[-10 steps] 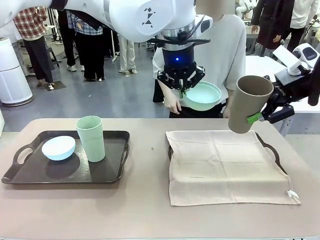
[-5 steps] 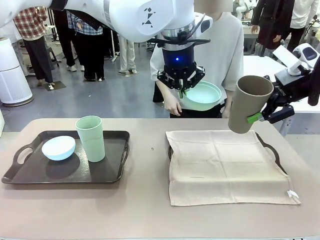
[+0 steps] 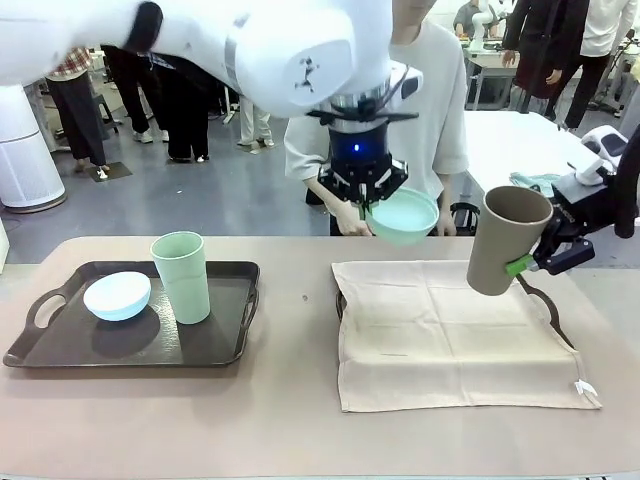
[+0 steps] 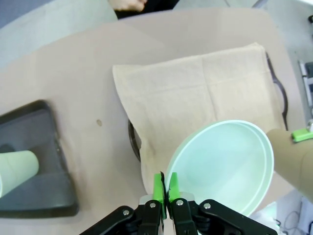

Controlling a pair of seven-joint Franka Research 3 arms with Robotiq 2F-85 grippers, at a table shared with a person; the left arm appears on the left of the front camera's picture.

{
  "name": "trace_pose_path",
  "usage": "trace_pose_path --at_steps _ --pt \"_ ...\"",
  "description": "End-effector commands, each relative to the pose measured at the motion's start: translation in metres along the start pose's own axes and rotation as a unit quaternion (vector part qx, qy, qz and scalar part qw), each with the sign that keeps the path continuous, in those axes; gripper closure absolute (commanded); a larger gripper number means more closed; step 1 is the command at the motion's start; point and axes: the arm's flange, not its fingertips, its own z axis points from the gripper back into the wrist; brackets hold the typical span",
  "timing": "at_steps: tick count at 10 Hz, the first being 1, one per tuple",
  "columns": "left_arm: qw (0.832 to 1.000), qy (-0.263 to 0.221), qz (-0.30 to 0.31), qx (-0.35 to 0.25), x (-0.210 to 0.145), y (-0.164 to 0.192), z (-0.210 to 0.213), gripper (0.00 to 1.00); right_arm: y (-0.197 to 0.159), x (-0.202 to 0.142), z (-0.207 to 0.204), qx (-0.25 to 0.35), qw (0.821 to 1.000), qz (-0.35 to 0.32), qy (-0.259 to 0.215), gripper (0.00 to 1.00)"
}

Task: Set up a tray with a mat and arrange the tableware.
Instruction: Place the Picnic Bowl and Reusable plastic cup back onto the Handle tray in front of the human's position.

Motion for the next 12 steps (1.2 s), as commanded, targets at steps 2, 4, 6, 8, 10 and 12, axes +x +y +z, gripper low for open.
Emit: trace_pose_path --at_steps 2,4,6,8,10,12 --pt "1.000 0.015 0.003 -0.010 -0.002 0.006 -0.038 0.96 -0.019 -0.037 0.003 0.007 0.999 -0.022 -0.028 0.16" --pt "0.999 0.030 0.002 -0.015 -0.004 0.007 -0.062 0.96 -0.026 -0.057 -0.003 -0.009 0.999 -0.026 -0.033 0.16" --pt "0.999 0.031 0.003 -0.030 -0.010 0.002 -0.085 0.96 -0.029 -0.074 -0.011 -0.040 0.999 -0.006 -0.014 0.16" --pt "0.999 0.020 0.019 -0.027 -0.011 -0.001 -0.108 0.96 -0.029 -0.086 -0.021 -0.042 0.999 0.000 -0.004 0.16" --pt "0.999 0.011 0.030 -0.028 -0.008 -0.001 -0.130 0.96 -0.028 -0.100 -0.028 -0.041 0.999 0.005 -0.003 0.16" --pt "0.999 -0.007 0.029 -0.023 -0.010 -0.003 -0.147 0.96 -0.028 -0.110 -0.032 -0.043 0.999 0.006 -0.012 0.16"
